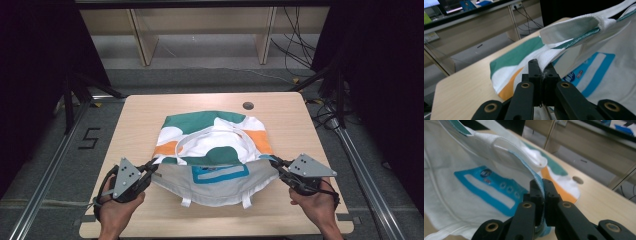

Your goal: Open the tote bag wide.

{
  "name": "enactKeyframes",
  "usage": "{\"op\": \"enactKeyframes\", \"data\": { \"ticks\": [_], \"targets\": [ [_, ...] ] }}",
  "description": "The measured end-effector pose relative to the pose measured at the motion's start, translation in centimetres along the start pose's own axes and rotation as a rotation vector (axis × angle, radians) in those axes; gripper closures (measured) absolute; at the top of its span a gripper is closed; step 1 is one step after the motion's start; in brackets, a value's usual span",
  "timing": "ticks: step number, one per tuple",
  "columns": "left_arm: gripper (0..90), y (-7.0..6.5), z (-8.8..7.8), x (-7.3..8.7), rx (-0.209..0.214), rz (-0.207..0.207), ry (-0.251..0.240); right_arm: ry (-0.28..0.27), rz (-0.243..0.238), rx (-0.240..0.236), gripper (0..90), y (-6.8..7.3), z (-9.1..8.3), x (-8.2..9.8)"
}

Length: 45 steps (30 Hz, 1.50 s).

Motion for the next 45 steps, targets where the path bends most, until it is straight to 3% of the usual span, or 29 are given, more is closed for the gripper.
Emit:
{"op": "enactKeyframes", "data": {
  "ticks": [4,8,12,14,20,23,24,25,26,28,31,32,34,36,38,39,41,45],
  "targets": [
    [87.6,0.2,-0.1,-2.2,-0.004,0.012,-0.041,-0.038,-0.004,0.024,88.4,-1.1,-0.6,-2.3],
    [87.6,0.5,-0.1,-3.7,0.011,-0.023,-0.083,-0.062,-0.022,0.058,88.5,-1.9,-1.1,-3.8],
    [87.6,0.9,-0.5,-5.6,0.011,-0.025,-0.127,-0.106,-0.041,0.088,88.6,-2.5,-1.7,-5.7],
    [87.6,1.0,-0.9,-6.7,0.009,-0.016,-0.151,-0.123,-0.073,0.09,88.6,-2.8,-2.1,-6.8],
    [87.8,0.7,-1.8,-10.4,0.023,-0.008,-0.246,-0.16,-0.09,0.1,88.7,-3.5,-4.0,-9.7],
    [87.8,0.3,-2.5,-11.7,0.022,-0.008,-0.265,-0.181,-0.079,0.089,88.7,-3.6,-5.2,-10.7],
    [87.8,0.3,-2.7,-12.3,0.031,-0.005,-0.286,-0.182,-0.052,0.092,88.7,-3.5,-5.6,-11.0],
    [87.8,0.2,-2.8,-12.5,0.042,-0.01,-0.29,-0.198,-0.092,0.088,88.7,-4.0,-6.0,-11.6],
    [87.8,0.2,-2.8,-12.9,0.042,-0.014,-0.299,-0.204,-0.079,0.083,88.7,-3.9,-6.2,-11.8],
    [87.8,0.4,-2.8,-13.5,0.044,-0.021,-0.315,-0.213,-0.105,0.084,88.7,-4.2,-6.5,-12.6],
    [87.8,0.8,-2.4,-14.2,0.047,-0.047,-0.334,-0.214,-0.098,0.083,88.7,-4.4,-6.8,-13.4],
    [87.8,0.9,-2.2,-14.3,0.045,-0.053,-0.335,-0.217,-0.122,0.099,88.8,-4.8,-6.8,-13.9],
    [87.8,1.3,-1.5,-14.2,0.048,-0.067,-0.324,-0.207,-0.116,0.094,88.7,-4.9,-6.6,-14.3],
    [87.7,1.8,-0.8,-13.7,0.056,-0.107,-0.325,-0.195,-0.129,0.107,88.7,-5.5,-6.0,-14.4],
    [87.6,2.2,-0.3,-13.2,0.058,-0.127,-0.316,-0.191,-0.14,0.111,88.7,-6.0,-5.1,-14.3],
    [87.6,2.3,-0.1,-13.0,0.058,-0.131,-0.311,-0.185,-0.11,0.108,88.7,-5.9,-4.7,-14.1],
    [87.5,2.5,0.5,-12.3,0.053,-0.129,-0.293,-0.18,-0.096,0.112,88.6,-6.1,-4.1,-13.8],
    [87.5,2.9,1.3,-11.1,0.063,-0.137,-0.255,-0.15,-0.109,0.12,88.6,-6.5,-2.5,-12.7]
  ]
}}
Point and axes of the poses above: each handheld gripper's, and its own axes: z roughly forward along the jaws, x roughly out of its underside, y roughly to its left, the point moved 10 cm from there along z, roughly forward along the jaws, and after that the axes turned 5 degrees about -y, right-handed, at the moved point
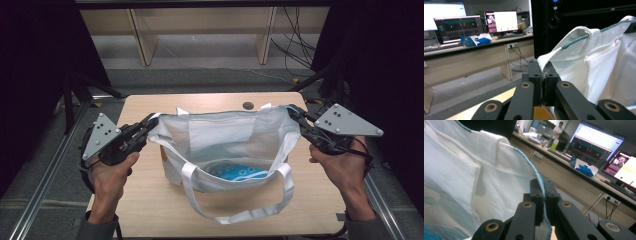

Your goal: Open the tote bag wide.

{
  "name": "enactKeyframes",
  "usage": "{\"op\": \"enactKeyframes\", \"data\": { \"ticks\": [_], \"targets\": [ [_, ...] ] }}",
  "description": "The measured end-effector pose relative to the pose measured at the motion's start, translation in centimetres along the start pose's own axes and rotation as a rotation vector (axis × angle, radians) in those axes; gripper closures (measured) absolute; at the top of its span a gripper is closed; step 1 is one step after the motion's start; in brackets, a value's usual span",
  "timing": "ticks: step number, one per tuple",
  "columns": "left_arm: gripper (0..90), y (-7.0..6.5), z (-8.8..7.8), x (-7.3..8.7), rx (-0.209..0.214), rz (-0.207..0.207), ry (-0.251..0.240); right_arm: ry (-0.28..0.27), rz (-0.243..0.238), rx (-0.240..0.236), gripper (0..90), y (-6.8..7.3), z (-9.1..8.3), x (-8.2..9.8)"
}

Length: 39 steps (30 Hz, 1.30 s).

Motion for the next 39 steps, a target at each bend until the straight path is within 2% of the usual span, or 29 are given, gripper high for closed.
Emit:
{"op": "enactKeyframes", "data": {
  "ticks": [1,2,5,7,9,12,13,16,18,22,25,26,32,33,35,38,39],
  "targets": [
    [87.4,0.1,0.1,0.4,0.003,-0.01,0.005,-0.001,-0.003,0.001,88.6,0.0,0.2,0.2],
    [87.4,0.1,0.2,0.8,0.005,-0.016,0.011,0.006,0.017,-0.003,88.6,0.1,0.4,0.6],
    [87.3,0.3,0.4,2.1,-0.011,-0.019,0.026,0.015,0.019,-0.004,88.6,0.3,0.7,1.4],
    [87.3,0.0,0.5,3.2,-0.02,-0.027,0.053,0.026,0.013,-0.004,88.6,0.4,0.8,1.8],
    [87.3,-0.2,0.5,4.2,-0.019,-0.005,0.066,0.043,0.007,0.004,88.5,0.4,0.9,2.4],
    [87.2,-0.5,0.3,5.5,-0.015,-0.007,0.087,0.054,0.015,-0.009,88.6,0.7,1.0,3.4],
    [87.1,-0.6,0.3,5.8,0.0,0.014,0.091,0.06,0.024,-0.007,88.6,0.9,1.1,3.9],
    [87.0,-1.0,0.0,7.0,0.001,0.022,0.119,0.069,0.012,-0.01,88.5,1.1,1.2,4.8],
    [86.9,-1.3,-0.1,8.3,0.001,0.047,0.159,0.081,0.025,-0.008,88.5,1.4,1.3,5.5],
    [86.7,-1.5,0.1,10.9,0.03,0.057,0.209,0.101,0.013,-0.024,88.5,2.1,1.6,6.5],
    [86.6,-1.5,0.3,12.5,0.049,0.014,0.236,0.109,0.009,-0.029,88.5,2.5,2.0,7.1],
    [86.5,-1.4,0.4,13.0,0.05,0.007,0.246,0.118,0.023,-0.031,88.5,2.7,2.1,7.3],
    [86.2,-1.5,1.1,14.2,0.065,0.005,0.286,0.151,0.019,-0.053,88.4,2.9,3.1,8.6],
    [86.1,-1.5,1.2,14.6,0.065,-0.015,0.295,0.162,0.021,-0.05,88.4,2.9,3.2,8.9],
    [85.1,-1.5,1.5,15.0,0.072,-0.077,0.294,0.175,0.058,-0.066,88.4,3.2,3.7,9.6],
    [82.5,-1.2,1.4,14.8,0.07,-0.104,0.295,0.176,0.062,-0.067,88.4,3.2,4.2,9.8],
    [80.3,-1.3,1.3,14.6,0.074,-0.131,0.284,0.181,0.067,-0.068,88.4,3.1,4.3,9.7]
  ]
}}
Point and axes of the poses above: each handheld gripper's, and its own axes: z roughly forward along the jaws, x roughly out of its underside, y roughly to its left, the point moved 10 cm from there along z, roughly forward along the jaws, and after that the axes turned 5 degrees about -y, right-handed, at the moved point
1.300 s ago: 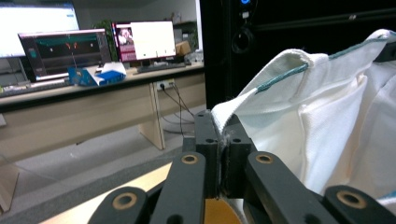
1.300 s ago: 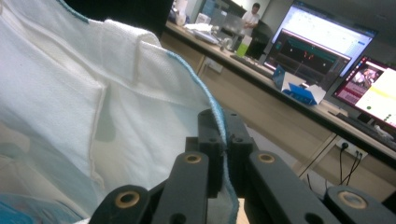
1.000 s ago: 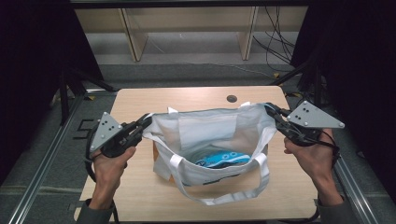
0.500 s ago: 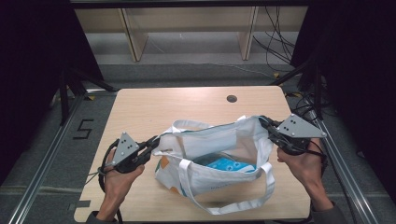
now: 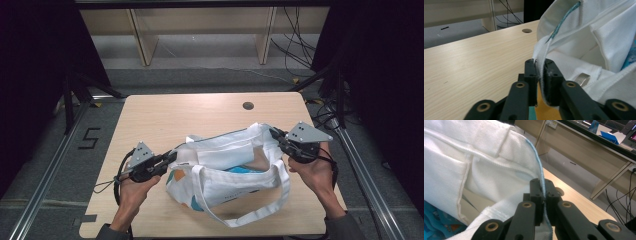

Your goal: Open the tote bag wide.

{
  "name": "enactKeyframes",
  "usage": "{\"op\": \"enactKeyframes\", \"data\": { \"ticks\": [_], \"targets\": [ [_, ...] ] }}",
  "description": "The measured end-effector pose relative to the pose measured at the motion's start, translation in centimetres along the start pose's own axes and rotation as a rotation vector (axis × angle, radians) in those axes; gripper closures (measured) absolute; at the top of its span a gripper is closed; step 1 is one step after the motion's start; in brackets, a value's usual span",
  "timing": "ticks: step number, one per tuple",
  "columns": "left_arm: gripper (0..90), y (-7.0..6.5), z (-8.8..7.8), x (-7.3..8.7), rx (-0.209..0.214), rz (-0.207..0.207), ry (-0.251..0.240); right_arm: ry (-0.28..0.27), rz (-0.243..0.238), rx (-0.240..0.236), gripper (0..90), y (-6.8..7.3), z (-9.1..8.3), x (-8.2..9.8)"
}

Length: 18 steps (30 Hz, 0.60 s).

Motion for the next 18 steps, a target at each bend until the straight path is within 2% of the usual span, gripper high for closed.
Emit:
{"op": "enactKeyframes", "data": {
  "ticks": [2,3,5,6,7,8,9,10,12,14,15,16,18],
  "targets": [
    [71.3,-0.3,-0.3,-0.4,0.023,-0.039,-0.009,0.006,-0.001,0.009,88.4,-0.2,0.3,-0.1],
    [68.6,-0.4,-0.5,-0.6,0.031,-0.044,-0.018,0.009,-0.017,0.011,88.3,-0.4,0.5,-0.1],
    [64.9,-0.9,-0.9,-1.2,0.056,-0.062,-0.032,0.014,-0.011,0.014,88.3,-0.6,0.9,0.0],
    [60.2,-1.0,-1.1,-1.4,0.054,-0.07,-0.032,0.019,-0.002,0.016,88.4,-0.6,1.2,0.2],
    [55.8,-1.1,-1.2,-1.6,0.055,-0.071,-0.028,0.023,0.0,0.019,88.4,-0.5,1.3,0.3],
    [55.5,-1.3,-1.3,-1.9,0.072,-0.052,-0.036,0.028,-0.003,0.015,88.3,-0.4,1.4,0.4],
    [55.7,-1.5,-1.3,-1.8,0.072,-0.047,-0.023,0.027,-0.007,0.014,88.3,-0.3,1.5,0.4],
    [55.5,-1.6,-1.1,-1.7,0.072,-0.023,-0.003,0.032,-0.013,0.011,88.3,-0.2,1.4,0.5],
    [59.2,-1.9,-0.8,-1.1,0.074,0.002,0.043,0.023,-0.009,0.008,88.4,-0.1,1.4,0.5],
    [69.8,-2.0,-0.4,-0.8,0.09,0.004,0.047,0.021,-0.002,0.006,88.3,-0.1,1.1,0.4],
    [73.7,-1.8,-0.1,-0.6,0.069,0.017,0.059,0.015,0.001,0.007,88.4,-0.3,1.0,0.4],
    [78.0,-1.4,0.3,-0.5,0.049,0.054,0.066,0.01,0.011,0.002,88.3,-0.3,0.9,0.3],
    [84.5,-0.5,0.8,-0.6,0.017,0.041,0.052,-0.004,0.008,-0.012,88.4,-0.3,0.7,0.0]
  ]
}}
Point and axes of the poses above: each handheld gripper's, and its own axes: z roughly forward along the jaws, x roughly out of its underside, y roughly to its left, the point moved 10 cm from there along z, roughly forward along the jaws, and after that the axes turned 5 degrees about -y, right-handed, at the moved point
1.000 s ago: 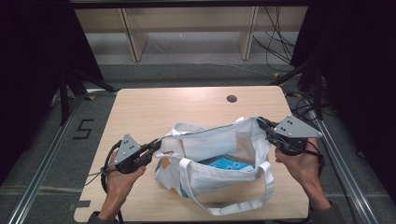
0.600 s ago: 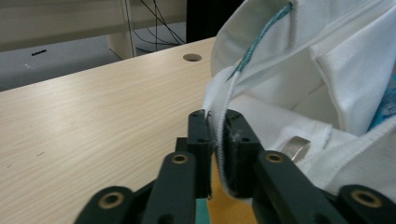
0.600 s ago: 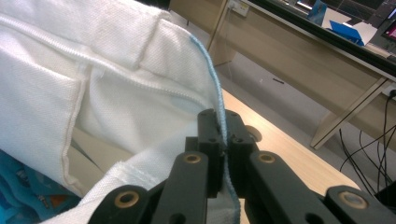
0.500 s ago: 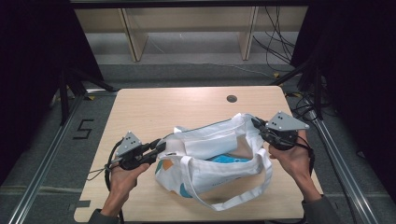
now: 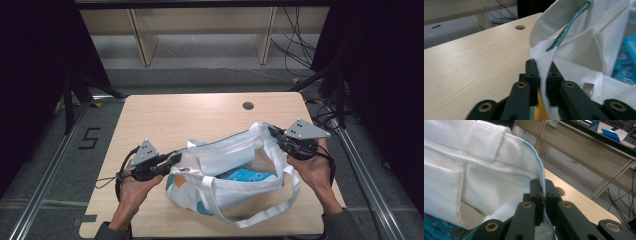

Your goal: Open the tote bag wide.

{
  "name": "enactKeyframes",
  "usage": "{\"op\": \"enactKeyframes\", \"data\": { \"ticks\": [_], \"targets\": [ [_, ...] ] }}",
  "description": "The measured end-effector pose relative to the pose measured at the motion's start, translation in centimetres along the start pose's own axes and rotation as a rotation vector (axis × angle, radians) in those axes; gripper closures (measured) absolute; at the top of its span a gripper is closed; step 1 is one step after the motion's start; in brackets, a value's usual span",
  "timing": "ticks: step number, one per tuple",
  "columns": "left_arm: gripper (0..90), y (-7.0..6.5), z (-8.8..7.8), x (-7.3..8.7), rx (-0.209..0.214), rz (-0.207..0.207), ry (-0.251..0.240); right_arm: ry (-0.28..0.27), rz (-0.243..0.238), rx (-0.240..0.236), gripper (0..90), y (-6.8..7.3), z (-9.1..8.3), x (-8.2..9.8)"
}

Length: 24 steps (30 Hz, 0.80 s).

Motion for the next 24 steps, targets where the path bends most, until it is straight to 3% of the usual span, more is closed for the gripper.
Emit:
{"op": "enactKeyframes", "data": {
  "ticks": [3,7,8,13,14,15,24],
  "targets": [
    [86.1,1.0,0.0,-0.5,-0.015,-0.042,-0.018,-0.031,-0.006,0.011,88.5,0.0,-0.5,-0.9],
    [86.8,1.4,-1.1,-2.6,-0.023,-0.03,-0.087,-0.104,-0.026,0.03,88.6,-0.3,-2.3,-3.5],
    [86.9,1.2,-1.9,-3.9,-0.015,0.017,-0.122,-0.119,-0.025,0.026,88.6,-0.3,-2.7,-4.0],
    [87.1,-0.5,-5.2,-8.3,-0.031,0.065,-0.232,-0.214,-0.021,0.05,88.7,-0.3,-5.4,-6.8],
    [87.1,-0.9,-5.8,-9.1,-0.03,0.097,-0.25,-0.233,-0.011,0.049,88.6,-0.2,-5.7,-7.2],
    [87.2,-1.3,-6.2,-9.3,-0.033,0.083,-0.25,-0.255,-0.022,0.053,88.7,-0.1,-6.2,-7.7],
    [87.2,-4.5,-9.4,-13.2,-0.029,0.137,-0.376,-0.356,-0.037,0.093,88.7,-0.1,-9.2,-9.8]
  ]
}}
Point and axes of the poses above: each handheld gripper's, and its own axes: z roughly forward along the jaws, x roughly out of its underside, y roughly to its left, the point moved 10 cm from there along z, roughly forward along the jaws, and after that the axes turned 5 degrees about -y, right-handed, at the moved point
